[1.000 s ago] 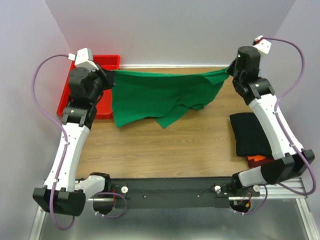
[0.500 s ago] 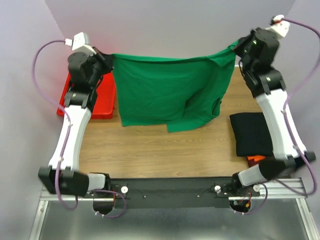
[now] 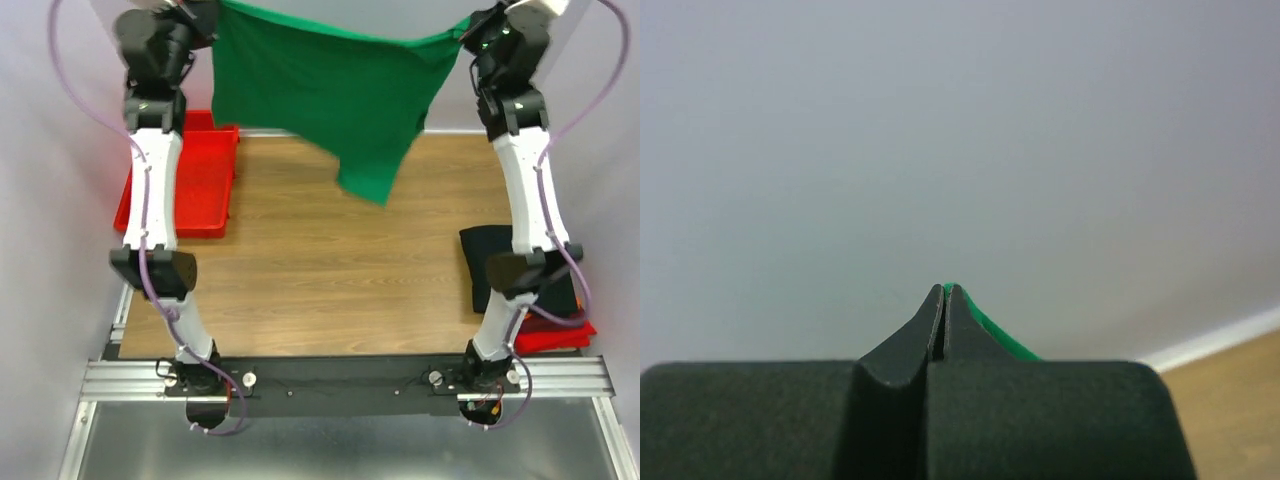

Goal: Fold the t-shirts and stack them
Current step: Flatten the tshirt out

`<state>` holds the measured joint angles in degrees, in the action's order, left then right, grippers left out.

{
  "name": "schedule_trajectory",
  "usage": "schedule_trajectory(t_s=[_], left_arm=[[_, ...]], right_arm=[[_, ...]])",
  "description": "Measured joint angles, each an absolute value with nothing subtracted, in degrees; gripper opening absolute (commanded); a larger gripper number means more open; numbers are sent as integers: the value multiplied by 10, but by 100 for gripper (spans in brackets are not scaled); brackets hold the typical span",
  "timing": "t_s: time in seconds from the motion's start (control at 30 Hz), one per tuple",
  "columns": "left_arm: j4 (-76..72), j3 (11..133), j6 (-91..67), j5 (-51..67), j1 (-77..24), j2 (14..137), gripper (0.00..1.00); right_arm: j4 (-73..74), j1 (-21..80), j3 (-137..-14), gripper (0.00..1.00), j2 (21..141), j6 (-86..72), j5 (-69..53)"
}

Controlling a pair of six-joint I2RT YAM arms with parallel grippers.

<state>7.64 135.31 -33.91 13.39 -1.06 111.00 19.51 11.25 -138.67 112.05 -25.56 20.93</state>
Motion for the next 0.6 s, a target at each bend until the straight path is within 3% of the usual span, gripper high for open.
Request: schedule_trajectory(t_s=[0.1, 0.27, 0.53, 0.6], left_arm=[[46, 1307, -338, 144, 11, 1040, 0], [-4, 1174, -339, 157, 25, 944, 0], [-68, 700, -392, 160, 24, 865, 0], [-65, 587, -411, 160, 24, 865, 0]], right_arm=[[162, 113, -1351, 0, 1042, -255, 204], [85, 112, -1166, 1, 888, -267, 201], [74, 111, -707, 1, 758, -358, 187], [94, 111, -592, 6, 736, -385, 175]])
